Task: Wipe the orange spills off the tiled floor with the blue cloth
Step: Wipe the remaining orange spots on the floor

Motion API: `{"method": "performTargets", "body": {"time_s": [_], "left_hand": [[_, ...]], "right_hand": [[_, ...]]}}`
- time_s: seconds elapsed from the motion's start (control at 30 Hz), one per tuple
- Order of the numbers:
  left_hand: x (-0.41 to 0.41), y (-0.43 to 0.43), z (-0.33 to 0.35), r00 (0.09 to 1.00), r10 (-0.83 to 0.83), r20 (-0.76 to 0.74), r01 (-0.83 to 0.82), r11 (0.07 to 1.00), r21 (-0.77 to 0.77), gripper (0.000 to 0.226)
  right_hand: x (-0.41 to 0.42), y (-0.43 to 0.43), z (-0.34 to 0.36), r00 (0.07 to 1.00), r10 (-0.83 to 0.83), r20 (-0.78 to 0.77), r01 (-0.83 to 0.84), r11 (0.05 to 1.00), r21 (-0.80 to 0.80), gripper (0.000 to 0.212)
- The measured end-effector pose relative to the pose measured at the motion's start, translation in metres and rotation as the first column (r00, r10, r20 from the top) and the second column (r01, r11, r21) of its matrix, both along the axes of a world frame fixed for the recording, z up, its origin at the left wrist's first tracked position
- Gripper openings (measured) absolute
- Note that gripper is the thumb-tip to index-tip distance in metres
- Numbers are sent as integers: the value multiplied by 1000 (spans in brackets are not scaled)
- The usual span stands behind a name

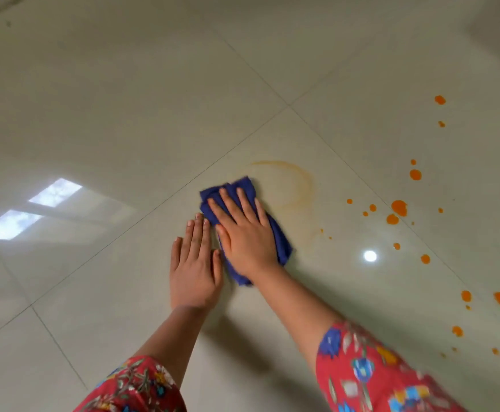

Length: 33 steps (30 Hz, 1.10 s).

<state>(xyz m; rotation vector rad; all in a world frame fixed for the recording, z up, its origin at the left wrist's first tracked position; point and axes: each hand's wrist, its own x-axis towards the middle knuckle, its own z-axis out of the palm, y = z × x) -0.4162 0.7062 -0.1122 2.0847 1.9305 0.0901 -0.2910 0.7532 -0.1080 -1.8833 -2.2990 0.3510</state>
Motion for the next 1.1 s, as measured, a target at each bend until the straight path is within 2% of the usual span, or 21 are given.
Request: {"method": "performTargets", "body": {"time_s": [0.07, 0.13, 0.2, 0.23, 0.3, 0.37, 0.43, 0.47, 0.5, 0.57, 0.63, 0.67, 0.7, 0.73, 0.77, 0.8, 0.87, 0.93, 0.97, 1.03, 1.1], "left_hand": [[-1, 0, 1, 1000, -11, 0, 11, 1000, -2, 60], [-1, 0, 3, 1000, -10, 2, 10, 1000, 3, 60], [0, 0, 4, 1000, -12, 7, 12, 1000, -1, 60], [0, 1, 4, 1000, -11, 5, 11, 1000, 0, 60], [0, 2, 4, 1000, -6, 3, 6, 1000, 0, 60], [1, 2, 4, 1000, -6, 8, 6, 1000, -6, 60], [0, 0, 4, 1000, -5, 6, 5, 1000, -3, 59], [0, 0, 4, 1000, -5, 6, 5, 1000, -3, 60], [0, 1, 5, 1000, -8, 7, 8, 1000, -3, 60], [1, 1, 5, 1000, -13, 11, 13, 1000, -3, 61], [0, 1, 4, 1000, -14, 12, 14, 1000, -5, 61], [0, 1, 4, 1000, -14, 10, 14, 1000, -7, 61], [0, -1, 4, 1000, -13, 6, 13, 1000, -9, 61], [0, 0, 4, 1000, -12, 3, 12, 1000, -4, 61], [0, 1, 4, 1000, -9, 0, 9, 1000, -1, 60], [0, 1, 3, 1000, -7, -2, 7, 1000, 0, 60], [-1, 0, 3, 1000, -8, 10, 8, 1000, 1, 60], [-1, 0, 4, 1000, -11, 27, 11, 1000, -3, 60], [-1, 0, 4, 999, -10, 32, 10, 1000, -2, 61], [0, 1, 3, 999, -11, 33, 10, 1000, 11, 61], [0, 1, 1, 999, -13, 33, 12, 1000, 20, 60]], "right_hand": [[26, 46, -2, 998, 32, 60, -32, 999, -5, 54], [64, 64, -6, 965, -252, 79, 251, 968, 19, 55], [77, 37, -6, 819, -573, 30, 571, 819, 60, 53], [68, 14, -5, 780, -626, 22, 624, 779, 66, 53], [31, -28, -3, 884, -465, 52, 464, 885, 31, 55], [9, -26, -3, 992, -124, 17, 124, 992, 2, 53], [12, 22, 0, 994, 112, 13, -112, 994, 11, 51], [22, 48, 0, 989, 143, 43, -143, 990, 3, 51], [38, 73, -1, 991, 103, 81, -102, 995, -16, 51], [75, 106, -3, 978, -169, 122, 174, 984, -30, 51], [97, 112, -1, 877, -475, 68, 478, 878, -33, 51], [94, 103, 1, 848, -526, 56, 528, 849, -30, 51], [82, 87, 1, 878, -473, 65, 475, 880, -9, 52], [65, 66, 1, 942, -326, 77, 326, 945, 12, 53], [48, 43, 0, 993, -82, 85, 81, 997, 7, 53], [36, 26, 0, 984, 156, 85, -155, 988, -17, 52], [36, 38, 5, 921, 385, 52, -384, 923, -30, 50], [59, 85, 4, 970, 230, 73, -230, 973, -17, 49], [78, 109, 5, 995, 47, 90, -45, 999, -29, 49], [118, 133, 4, 937, -337, 90, 341, 939, -37, 50], [126, 117, 1, 907, -415, 70, 416, 909, -10, 52]]}}
